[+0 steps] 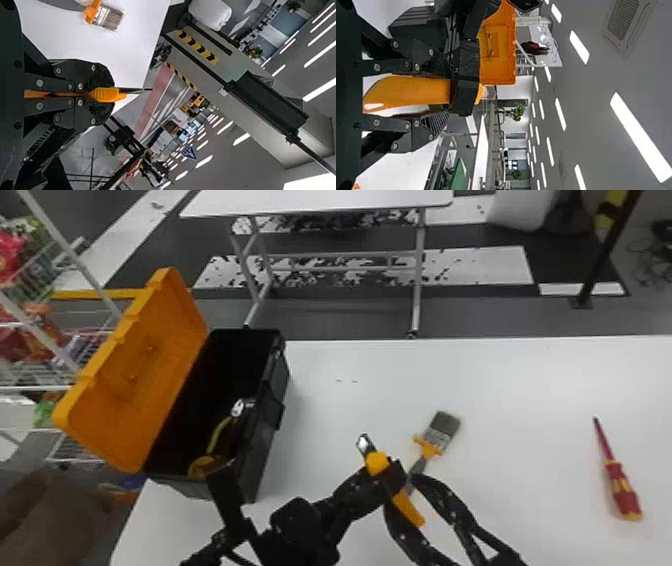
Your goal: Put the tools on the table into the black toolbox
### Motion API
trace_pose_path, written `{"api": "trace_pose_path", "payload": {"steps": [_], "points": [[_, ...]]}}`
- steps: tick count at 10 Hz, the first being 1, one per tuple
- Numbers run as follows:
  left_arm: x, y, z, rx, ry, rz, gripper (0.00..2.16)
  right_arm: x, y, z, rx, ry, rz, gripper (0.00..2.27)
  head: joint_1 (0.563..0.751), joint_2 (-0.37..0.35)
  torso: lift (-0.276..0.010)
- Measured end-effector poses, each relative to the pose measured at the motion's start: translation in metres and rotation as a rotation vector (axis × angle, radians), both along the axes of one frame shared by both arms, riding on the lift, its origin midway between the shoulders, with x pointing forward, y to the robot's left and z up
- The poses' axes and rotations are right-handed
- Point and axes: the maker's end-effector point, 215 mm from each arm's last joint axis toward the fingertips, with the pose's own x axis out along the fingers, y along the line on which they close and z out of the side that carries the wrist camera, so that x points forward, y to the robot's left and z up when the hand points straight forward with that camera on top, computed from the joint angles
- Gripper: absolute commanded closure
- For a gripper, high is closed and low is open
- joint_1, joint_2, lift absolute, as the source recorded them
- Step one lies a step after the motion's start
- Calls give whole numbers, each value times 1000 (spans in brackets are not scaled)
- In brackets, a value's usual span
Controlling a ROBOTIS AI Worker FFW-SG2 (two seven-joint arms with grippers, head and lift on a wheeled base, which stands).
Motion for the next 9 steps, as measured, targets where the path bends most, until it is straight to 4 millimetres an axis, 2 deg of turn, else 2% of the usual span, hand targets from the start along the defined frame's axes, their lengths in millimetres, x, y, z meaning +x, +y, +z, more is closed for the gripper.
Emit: {"api": "trace_pose_path", "payload": {"steps": [2, 4, 6, 9], "points": [[1, 1, 0, -1, -1, 3, 2084, 1, -5, -1, 5, 6, -19, 107, 695, 168, -75], [6, 10, 3, 10, -12, 20, 2084, 0, -14, -3, 10, 12, -40, 107, 695, 165, -75], [21, 35, 15, 47, -51, 67, 2084, -3, -31, -3, 17, 8, -75, 107, 695, 174, -75], [52, 91, 41, 151, -137, 186, 2084, -4, -70, -7, 20, -1, -151, 107, 695, 195, -75]]}}
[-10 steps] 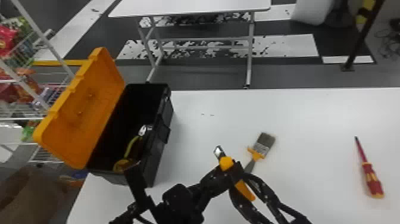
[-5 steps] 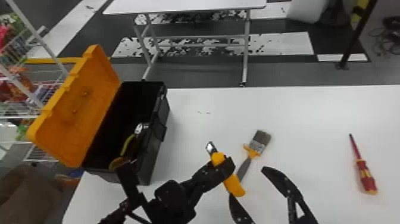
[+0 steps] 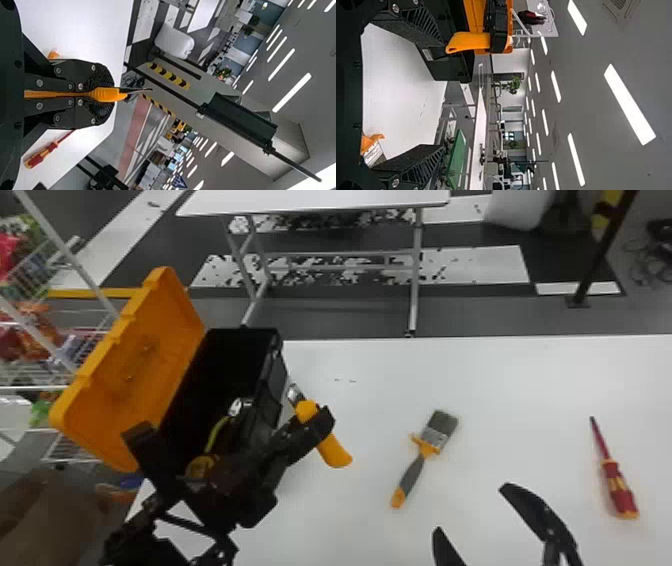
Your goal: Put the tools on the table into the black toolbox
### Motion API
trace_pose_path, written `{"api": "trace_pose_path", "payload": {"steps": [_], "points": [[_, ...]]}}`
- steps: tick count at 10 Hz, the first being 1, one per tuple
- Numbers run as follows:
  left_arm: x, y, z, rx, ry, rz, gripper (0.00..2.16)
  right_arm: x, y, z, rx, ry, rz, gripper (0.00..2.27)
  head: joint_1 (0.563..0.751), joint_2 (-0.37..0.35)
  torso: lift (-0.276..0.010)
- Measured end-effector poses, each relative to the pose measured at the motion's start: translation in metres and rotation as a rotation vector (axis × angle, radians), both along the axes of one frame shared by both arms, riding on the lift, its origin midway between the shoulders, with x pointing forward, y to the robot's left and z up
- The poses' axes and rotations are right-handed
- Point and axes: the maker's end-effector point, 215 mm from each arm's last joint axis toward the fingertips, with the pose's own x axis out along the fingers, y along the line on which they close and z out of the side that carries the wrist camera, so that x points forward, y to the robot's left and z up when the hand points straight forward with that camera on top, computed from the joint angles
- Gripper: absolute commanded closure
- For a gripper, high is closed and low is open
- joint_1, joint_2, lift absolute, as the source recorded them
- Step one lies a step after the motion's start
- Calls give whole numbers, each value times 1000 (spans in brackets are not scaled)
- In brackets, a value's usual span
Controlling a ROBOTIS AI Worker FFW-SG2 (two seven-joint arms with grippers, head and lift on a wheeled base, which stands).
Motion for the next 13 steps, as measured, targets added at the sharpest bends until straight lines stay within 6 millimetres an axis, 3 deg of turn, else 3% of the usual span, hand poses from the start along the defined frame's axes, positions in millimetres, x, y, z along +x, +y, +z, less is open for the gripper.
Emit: {"api": "trace_pose_path", "payload": {"steps": [3, 5, 6, 7, 8, 9, 10, 13], "points": [[25, 68, 11, 102, -65, 166, 2081, -1, -16, -5, -4, 6, -29, 110, 695, 266, -75], [32, 122, 16, 183, -108, 299, 2074, -2, -18, -8, -3, 12, -34, 110, 695, 350, -75], [33, 143, 14, 209, -115, 350, 2000, -3, -18, -9, -4, 14, -35, 113, 695, 350, -75], [33, 161, 9, 241, -120, 405, 1683, -3, -19, -10, -3, 14, -35, 120, 695, 350, -75], [35, 178, 4, 277, -127, 467, 1075, -2, -18, -9, -3, 14, -35, 120, 695, 350, -75], [36, 189, -2, 306, -133, 518, 120, -3, -19, -10, -3, 15, -35, 120, 695, 350, -75], [36, 196, -8, 323, -127, 554, -2, -3, -19, -10, -3, 16, -35, 120, 695, 350, -75], [36, 189, -13, 312, -124, 550, 19, -2, -19, -10, -2, 16, -37, 120, 695, 350, -75]]}}
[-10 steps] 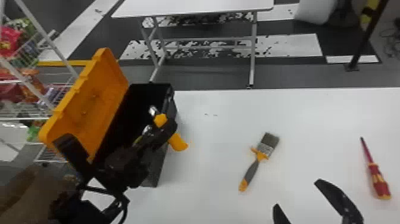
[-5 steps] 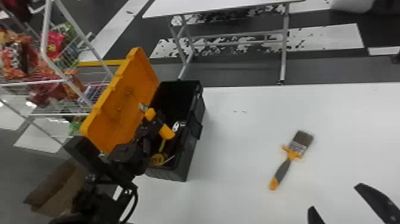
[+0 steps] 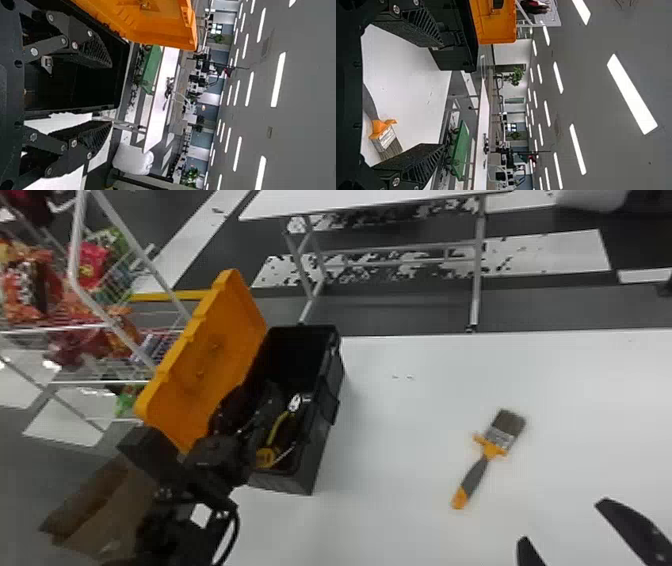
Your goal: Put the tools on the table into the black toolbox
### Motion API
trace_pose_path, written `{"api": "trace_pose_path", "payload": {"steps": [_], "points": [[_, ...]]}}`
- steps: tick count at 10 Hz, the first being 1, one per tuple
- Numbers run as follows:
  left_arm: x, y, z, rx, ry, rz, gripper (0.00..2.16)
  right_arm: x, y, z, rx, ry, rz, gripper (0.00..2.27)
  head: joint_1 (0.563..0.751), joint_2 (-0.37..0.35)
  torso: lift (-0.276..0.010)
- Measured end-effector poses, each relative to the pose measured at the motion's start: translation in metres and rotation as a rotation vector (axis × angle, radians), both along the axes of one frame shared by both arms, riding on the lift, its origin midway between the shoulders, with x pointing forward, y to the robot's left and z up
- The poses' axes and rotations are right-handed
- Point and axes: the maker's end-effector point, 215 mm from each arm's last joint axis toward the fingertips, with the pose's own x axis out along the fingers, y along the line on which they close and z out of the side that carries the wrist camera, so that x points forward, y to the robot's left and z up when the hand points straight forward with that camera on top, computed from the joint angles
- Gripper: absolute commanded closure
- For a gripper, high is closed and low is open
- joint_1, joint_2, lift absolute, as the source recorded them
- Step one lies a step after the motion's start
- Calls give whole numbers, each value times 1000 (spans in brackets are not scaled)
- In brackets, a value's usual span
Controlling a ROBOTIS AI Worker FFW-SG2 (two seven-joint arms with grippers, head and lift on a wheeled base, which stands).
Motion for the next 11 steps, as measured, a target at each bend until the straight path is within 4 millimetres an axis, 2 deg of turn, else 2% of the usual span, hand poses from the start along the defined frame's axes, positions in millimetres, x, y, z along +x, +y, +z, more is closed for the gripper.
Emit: {"api": "trace_pose_path", "payload": {"steps": [2, 4, 6, 11], "points": [[-3, -14, -2, -7, -3, -25, 19, 2, -2, -2, 0, 7, -9, 124, 695, 350, -75], [-11, -33, 4, 12, -74, -44, 19, 11, -6, -16, 2, 65, -43, 127, 695, 350, -75], [-25, -50, -5, 13, -101, -47, 19, 24, -5, -34, 3, 151, -88, 140, 695, 350, -75], [-60, -53, -32, 34, -83, 24, 19, 47, 26, -77, -62, 370, -123, 144, 695, 350, -75]]}}
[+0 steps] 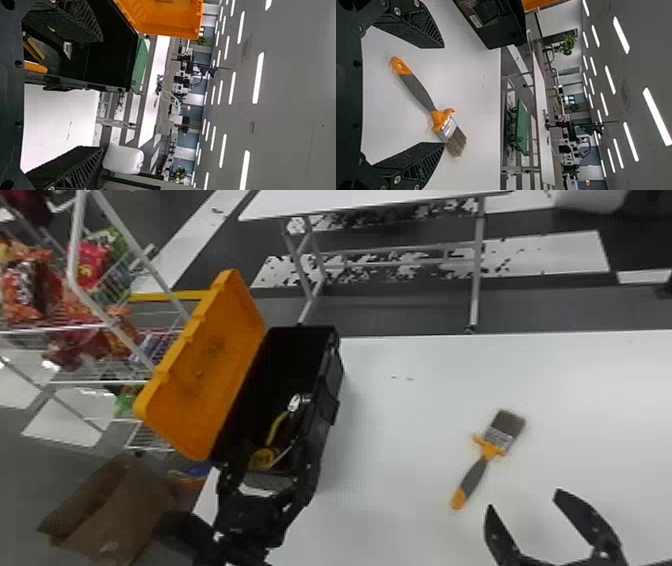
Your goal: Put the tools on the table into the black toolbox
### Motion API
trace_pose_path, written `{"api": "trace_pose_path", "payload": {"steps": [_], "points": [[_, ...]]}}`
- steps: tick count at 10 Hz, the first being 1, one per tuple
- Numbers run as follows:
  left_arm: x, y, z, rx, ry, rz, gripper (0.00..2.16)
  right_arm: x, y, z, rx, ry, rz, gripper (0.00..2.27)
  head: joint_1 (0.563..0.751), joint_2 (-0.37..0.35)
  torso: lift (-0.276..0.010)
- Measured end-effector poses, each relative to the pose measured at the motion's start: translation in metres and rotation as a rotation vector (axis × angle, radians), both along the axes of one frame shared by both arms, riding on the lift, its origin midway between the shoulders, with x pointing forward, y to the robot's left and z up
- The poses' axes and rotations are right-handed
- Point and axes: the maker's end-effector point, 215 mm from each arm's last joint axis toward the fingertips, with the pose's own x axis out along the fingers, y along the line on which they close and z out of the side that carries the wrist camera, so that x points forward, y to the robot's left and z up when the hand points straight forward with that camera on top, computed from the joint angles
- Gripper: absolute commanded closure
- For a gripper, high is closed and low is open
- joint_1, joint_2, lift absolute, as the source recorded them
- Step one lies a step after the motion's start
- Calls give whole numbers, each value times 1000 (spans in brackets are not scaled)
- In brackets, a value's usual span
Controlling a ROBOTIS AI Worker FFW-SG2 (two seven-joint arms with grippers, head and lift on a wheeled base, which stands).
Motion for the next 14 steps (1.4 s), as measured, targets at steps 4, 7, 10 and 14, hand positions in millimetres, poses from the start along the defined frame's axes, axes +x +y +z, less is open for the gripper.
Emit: {"api": "trace_pose_path", "payload": {"steps": [4, 7, 10, 14], "points": [[-4, -2, -9, 4, 17, -8, 19, 14, 26, -28, -76, 172, -9, 167, 695, 350, -75], [-3, -1, -12, 6, 21, -9, 19, 22, 34, -31, -114, 215, -15, 171, 695, 350, -75], [-1, -6, -15, 3, 22, -21, 19, 20, 41, -51, -210, 297, -16, 178, 695, 350, -75], [0, -9, -12, 4, 16, -32, 19, 35, 53, -46, -264, 291, -12, 178, 695, 350, -75]]}}
